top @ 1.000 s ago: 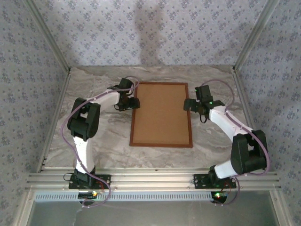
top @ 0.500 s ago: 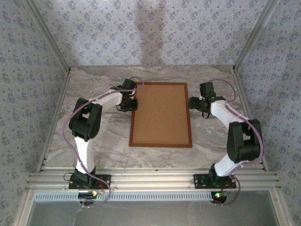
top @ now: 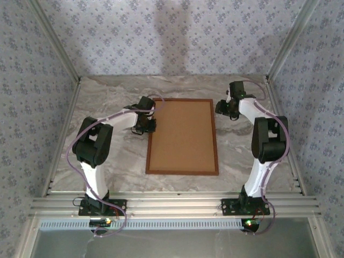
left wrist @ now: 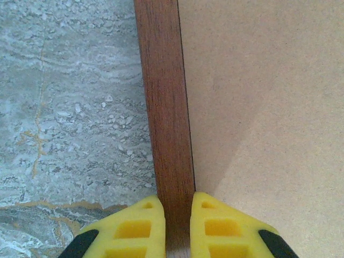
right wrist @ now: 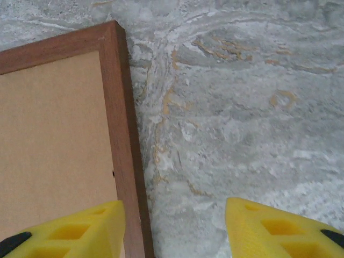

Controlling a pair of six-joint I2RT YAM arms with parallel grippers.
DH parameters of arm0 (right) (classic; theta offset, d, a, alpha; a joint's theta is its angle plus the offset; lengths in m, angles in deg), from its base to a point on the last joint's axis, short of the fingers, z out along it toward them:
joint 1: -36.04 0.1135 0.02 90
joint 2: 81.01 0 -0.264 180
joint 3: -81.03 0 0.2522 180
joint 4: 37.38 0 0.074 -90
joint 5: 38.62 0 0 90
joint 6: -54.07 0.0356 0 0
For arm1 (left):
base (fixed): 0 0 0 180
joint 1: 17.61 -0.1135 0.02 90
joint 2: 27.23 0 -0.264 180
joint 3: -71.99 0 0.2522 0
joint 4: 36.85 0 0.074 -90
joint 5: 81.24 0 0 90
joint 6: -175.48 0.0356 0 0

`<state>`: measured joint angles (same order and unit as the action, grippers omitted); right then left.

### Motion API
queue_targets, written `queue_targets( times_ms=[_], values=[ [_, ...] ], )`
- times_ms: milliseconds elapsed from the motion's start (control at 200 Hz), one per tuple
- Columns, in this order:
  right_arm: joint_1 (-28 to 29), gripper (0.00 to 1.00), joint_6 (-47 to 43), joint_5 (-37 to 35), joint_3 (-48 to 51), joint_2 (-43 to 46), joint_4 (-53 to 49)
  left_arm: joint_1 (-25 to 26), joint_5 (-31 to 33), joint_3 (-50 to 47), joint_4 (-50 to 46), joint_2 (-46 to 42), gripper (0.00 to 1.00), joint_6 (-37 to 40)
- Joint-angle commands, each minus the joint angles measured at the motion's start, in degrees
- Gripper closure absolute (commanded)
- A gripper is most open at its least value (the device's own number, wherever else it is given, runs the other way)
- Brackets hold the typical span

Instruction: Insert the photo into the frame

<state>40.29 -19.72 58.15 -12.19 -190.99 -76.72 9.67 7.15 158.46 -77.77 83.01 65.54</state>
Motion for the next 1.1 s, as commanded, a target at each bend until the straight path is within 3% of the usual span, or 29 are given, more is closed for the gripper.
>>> queue_targets(
  times_ms=[0, 445, 1094],
  values=[
    [1.12, 0.47, -1.76, 1.45, -4.82, -3.69, -4.9, 0.84, 0.64, -2.23, -7.82, 1.82, 0.87, 2.62],
    [3.26, 0.51, -4.16, -2.08, -15.3, -12.67, -14.2, 0.84, 1.74, -1.6, -8.34, 1.17, 0.87, 1.8],
    [4.17, 0.51, -5.29, -2.8, -16.64, -15.04, -14.67, 1.01, 0.99, -1.52, -8.04, 1.12, 0.87, 1.31]
  ],
)
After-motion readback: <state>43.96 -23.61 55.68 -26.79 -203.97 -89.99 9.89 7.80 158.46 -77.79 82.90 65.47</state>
